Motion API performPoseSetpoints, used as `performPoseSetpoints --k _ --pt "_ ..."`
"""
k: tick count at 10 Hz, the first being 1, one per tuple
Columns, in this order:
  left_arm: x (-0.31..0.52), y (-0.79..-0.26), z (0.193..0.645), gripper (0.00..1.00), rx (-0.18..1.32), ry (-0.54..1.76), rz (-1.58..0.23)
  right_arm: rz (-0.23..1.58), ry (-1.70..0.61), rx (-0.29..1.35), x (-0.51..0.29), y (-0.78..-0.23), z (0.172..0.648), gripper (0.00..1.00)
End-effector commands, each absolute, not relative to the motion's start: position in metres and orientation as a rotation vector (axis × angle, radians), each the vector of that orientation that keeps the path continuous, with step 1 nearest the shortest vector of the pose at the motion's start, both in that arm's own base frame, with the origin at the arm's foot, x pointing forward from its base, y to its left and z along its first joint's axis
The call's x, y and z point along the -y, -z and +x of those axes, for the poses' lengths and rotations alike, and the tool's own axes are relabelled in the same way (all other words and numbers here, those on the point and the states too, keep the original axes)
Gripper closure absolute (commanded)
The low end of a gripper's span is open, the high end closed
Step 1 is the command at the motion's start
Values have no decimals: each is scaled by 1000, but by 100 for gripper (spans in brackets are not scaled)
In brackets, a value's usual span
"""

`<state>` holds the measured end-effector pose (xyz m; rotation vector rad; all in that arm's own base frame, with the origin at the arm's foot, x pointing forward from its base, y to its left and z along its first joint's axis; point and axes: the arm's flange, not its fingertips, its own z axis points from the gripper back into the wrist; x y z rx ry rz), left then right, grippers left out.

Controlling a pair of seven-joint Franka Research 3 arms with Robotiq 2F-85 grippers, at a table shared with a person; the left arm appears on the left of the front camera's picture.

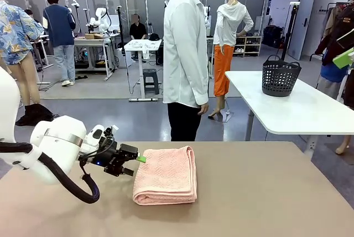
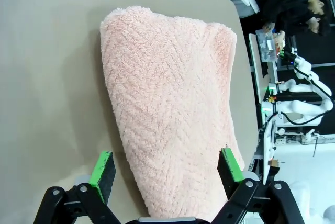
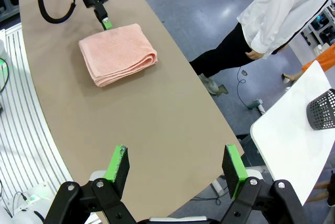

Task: Fold the towel.
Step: Pick up the 100 cm Hotel Towel and place it on the left side of the table.

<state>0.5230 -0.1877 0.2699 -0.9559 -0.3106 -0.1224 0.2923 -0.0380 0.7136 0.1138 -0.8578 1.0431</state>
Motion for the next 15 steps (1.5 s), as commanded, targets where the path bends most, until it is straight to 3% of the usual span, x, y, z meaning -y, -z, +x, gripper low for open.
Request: performPoseSetpoints --k 1,8,10,11,12,13,14,15 --pt "194 -261 535 0 329 94 -990 116 -1044 849 38 -716 293 9" --pt "215 -235 538 3 251 84 -1126 116 -1044 849 38 -716 293 9" --pt "216 -235 539 41 280 80 -1138 116 -1044 849 38 -716 293 9" --pt "217 -235 538 79 277 85 -1144 116 -1044 849 38 -716 293 9" --pt "217 -235 537 100 273 88 -1144 116 -1044 849 38 -716 293 9" --pt "217 -234 537 100 267 89 -1143 116 -1044 849 38 -716 293 9" --pt "217 -233 537 86 265 90 -1142 116 -1044 849 38 -716 293 9" --pt "218 -233 537 95 269 92 -1139 116 -1044 849 38 -716 293 9"
